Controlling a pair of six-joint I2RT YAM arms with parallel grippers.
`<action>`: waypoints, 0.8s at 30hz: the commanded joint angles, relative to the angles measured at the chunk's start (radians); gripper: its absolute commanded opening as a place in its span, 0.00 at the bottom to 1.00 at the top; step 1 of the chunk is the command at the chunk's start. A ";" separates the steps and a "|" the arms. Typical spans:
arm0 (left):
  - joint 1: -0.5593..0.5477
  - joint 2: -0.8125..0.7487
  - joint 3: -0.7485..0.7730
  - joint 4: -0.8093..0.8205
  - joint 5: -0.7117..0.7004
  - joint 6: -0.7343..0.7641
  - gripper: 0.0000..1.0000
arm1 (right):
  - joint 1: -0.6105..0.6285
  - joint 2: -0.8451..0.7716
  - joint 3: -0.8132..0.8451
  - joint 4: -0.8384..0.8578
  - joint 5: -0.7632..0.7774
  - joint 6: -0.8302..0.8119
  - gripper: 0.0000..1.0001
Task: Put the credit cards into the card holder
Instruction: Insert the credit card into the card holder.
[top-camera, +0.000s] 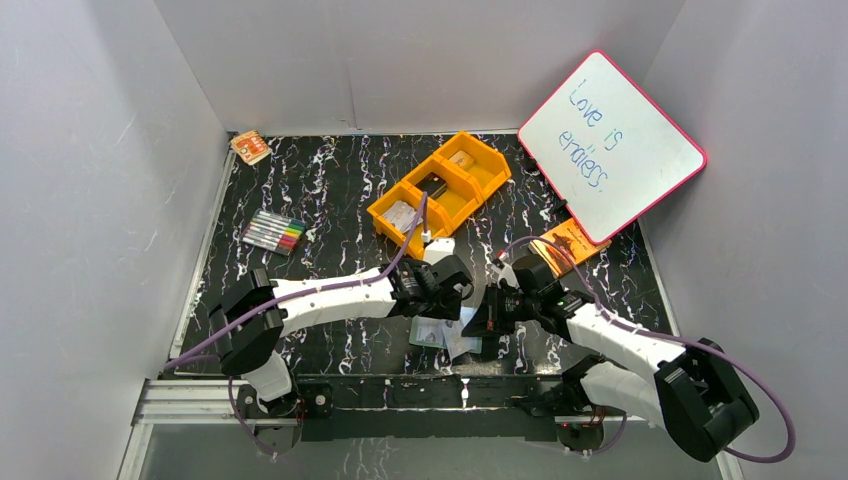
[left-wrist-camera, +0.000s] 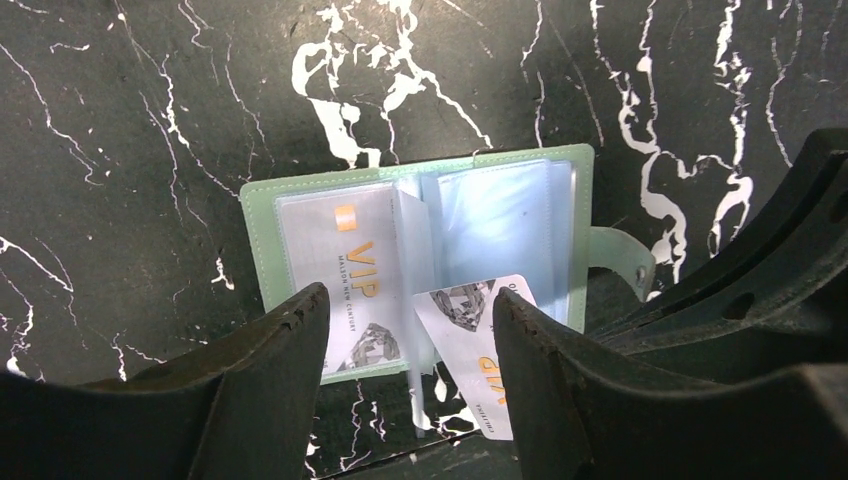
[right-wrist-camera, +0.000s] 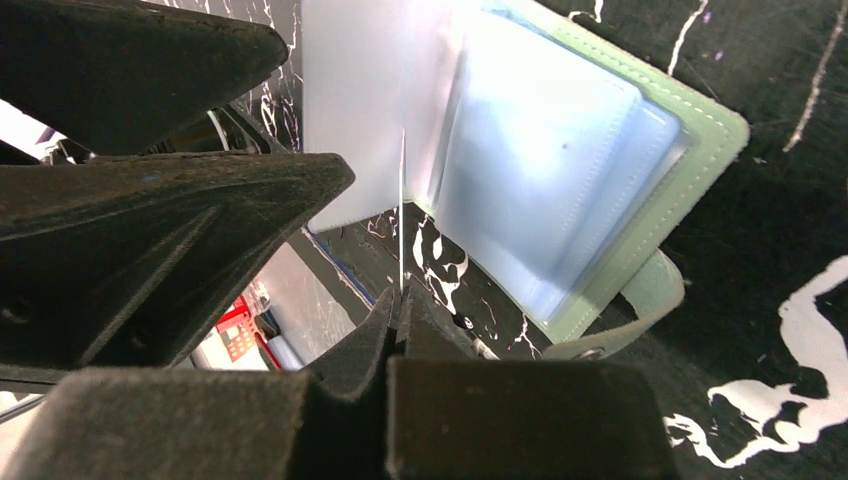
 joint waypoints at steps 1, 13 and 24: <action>0.007 -0.052 -0.022 -0.016 -0.042 -0.012 0.59 | 0.022 0.025 0.054 0.067 0.006 0.011 0.00; 0.011 -0.024 -0.068 -0.021 -0.069 -0.023 0.51 | 0.029 0.007 0.038 0.030 0.039 0.015 0.00; 0.020 0.013 -0.128 -0.027 -0.096 -0.043 0.25 | 0.029 -0.088 0.022 -0.056 0.090 0.011 0.00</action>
